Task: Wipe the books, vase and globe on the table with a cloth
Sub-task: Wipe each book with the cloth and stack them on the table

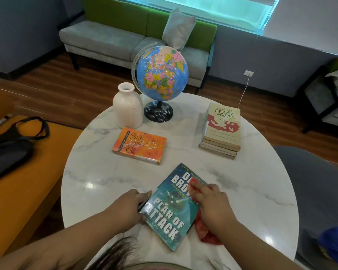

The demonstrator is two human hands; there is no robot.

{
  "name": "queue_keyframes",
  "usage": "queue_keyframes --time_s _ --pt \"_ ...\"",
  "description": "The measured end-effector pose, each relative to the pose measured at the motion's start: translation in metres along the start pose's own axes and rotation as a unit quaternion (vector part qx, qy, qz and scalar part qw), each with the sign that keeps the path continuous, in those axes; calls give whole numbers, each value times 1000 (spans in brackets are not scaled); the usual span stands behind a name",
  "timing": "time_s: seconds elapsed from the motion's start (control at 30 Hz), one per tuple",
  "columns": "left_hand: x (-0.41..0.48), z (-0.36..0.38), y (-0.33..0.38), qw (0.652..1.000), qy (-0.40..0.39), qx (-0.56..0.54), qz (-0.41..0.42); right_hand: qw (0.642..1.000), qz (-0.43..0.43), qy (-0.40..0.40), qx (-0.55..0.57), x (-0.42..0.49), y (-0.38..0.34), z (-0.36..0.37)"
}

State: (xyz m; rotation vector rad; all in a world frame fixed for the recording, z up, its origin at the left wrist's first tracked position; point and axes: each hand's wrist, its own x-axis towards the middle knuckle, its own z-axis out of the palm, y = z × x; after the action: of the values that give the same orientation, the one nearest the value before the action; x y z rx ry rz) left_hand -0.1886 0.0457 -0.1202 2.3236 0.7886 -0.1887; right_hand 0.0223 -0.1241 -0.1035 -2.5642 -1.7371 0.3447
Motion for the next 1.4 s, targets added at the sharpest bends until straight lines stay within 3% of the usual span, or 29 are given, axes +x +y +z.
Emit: queue_keyframes --time_s 0.1,0.3,0.33,0.47,0.53,0.63,0.7,0.73,0.83,0.9,1.07,1.13,1.23,1.4 --pt "0 0 0 1000 0 -1 0 991 -91 -99 -11 -18 -9 11" --pt "0 0 0 1000 0 2 7 1000 30 2 7 -9 16 8" --pt "0 0 0 1000 1 1 7 1000 12 5 1 -9 11 10" --pt "-1 0 0 1000 4 -5 9 988 -95 -121 -23 -22 -5 26" --pt "-1 0 0 1000 -1 -12 11 988 -133 -82 -4 -28 1 20" --pt "0 0 0 1000 -4 -14 9 997 12 2 78 -22 23 15" --pt "0 1 -1 1000 -3 -14 10 995 63 27 68 -17 24 14" --pt "0 1 -2 1000 -3 -12 11 996 57 1 63 -16 18 13" --pt "1 1 -2 1000 -2 -9 11 994 -74 -71 37 -22 -1 12" --pt "2 2 -4 1000 -3 -9 13 991 -119 -64 18 -22 5 16" --pt "2 2 -4 1000 -2 -8 13 999 -6 11 42 -1 15 4" --pt "2 2 -4 1000 -2 -9 14 997 -43 -54 43 2 5 7" --pt "1 3 -4 1000 -2 -13 11 987 -119 -90 55 -3 3 11" --pt "0 2 -2 1000 -3 -11 15 998 18 -18 61 12 13 -10"
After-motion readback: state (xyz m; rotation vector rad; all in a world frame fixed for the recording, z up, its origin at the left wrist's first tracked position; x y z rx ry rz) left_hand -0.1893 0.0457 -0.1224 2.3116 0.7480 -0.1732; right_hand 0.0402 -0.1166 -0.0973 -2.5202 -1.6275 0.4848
